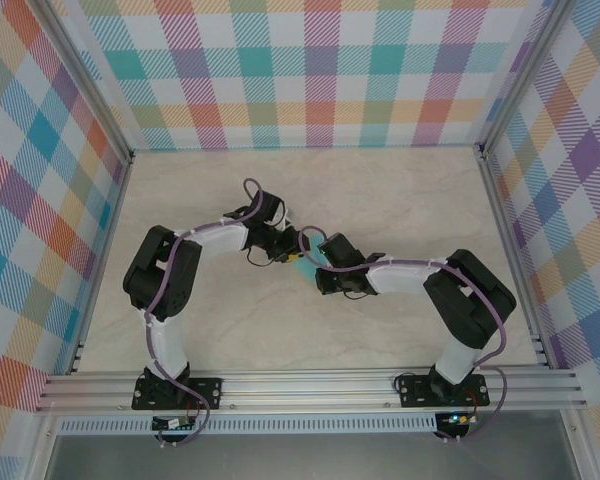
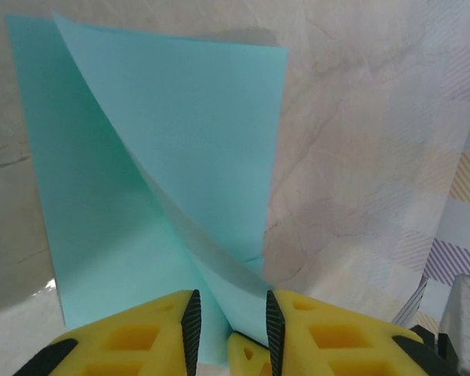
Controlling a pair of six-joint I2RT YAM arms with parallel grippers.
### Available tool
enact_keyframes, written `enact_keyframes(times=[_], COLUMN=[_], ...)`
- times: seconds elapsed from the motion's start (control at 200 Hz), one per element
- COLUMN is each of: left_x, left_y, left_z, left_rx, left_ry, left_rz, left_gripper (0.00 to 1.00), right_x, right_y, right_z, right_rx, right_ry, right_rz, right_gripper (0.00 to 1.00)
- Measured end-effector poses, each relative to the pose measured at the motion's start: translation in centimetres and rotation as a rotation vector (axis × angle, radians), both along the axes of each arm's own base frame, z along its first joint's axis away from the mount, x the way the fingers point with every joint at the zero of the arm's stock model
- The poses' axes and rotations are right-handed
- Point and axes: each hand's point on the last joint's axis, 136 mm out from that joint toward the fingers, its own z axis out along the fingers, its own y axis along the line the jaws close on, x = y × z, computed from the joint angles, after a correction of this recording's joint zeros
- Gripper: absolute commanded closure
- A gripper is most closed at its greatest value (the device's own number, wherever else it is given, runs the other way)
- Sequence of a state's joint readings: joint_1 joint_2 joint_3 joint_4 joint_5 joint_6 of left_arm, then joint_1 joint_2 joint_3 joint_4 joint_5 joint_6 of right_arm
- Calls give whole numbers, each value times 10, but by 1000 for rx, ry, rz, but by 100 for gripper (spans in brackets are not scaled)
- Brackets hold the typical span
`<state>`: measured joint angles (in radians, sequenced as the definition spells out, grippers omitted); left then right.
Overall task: Fold a paper plane with a square sheet of paper (fold left side to right side)
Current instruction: Fourth fold the wing at the center of the table.
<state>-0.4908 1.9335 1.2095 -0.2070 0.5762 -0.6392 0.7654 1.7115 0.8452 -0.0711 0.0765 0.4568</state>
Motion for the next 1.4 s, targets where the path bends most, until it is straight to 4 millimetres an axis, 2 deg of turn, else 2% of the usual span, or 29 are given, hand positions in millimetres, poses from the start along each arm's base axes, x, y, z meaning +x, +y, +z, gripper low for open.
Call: enact_keyframes(times=[0.09,0.205,0.355,0.51,1.095,1.4], left_x=[-2,-2,-2,-7,-6,-6], left_y=[-1,-1,-2,-4,-9,-10], left_z=[-5,-5,-8,-22,-25,-25], left_rx=[7,7,8,21,16,17], left_ry=[12,10,13,45,36,34], left_rz=[-3,-5,-6,-15,-24,-25], left_gripper=[80,80,75,66,58,58], right_x=[0,0,0,0,0,-1], right_y=[0,0,0,0,1,1], right_z=[0,0,0,0,0,0], right_rx=[2,7,11,11,20,22], right_ry=[2,7,10,11,18,20], right_rz=[1,-1,0,1,4,6], right_gripper=[83,83,83,83,81,80])
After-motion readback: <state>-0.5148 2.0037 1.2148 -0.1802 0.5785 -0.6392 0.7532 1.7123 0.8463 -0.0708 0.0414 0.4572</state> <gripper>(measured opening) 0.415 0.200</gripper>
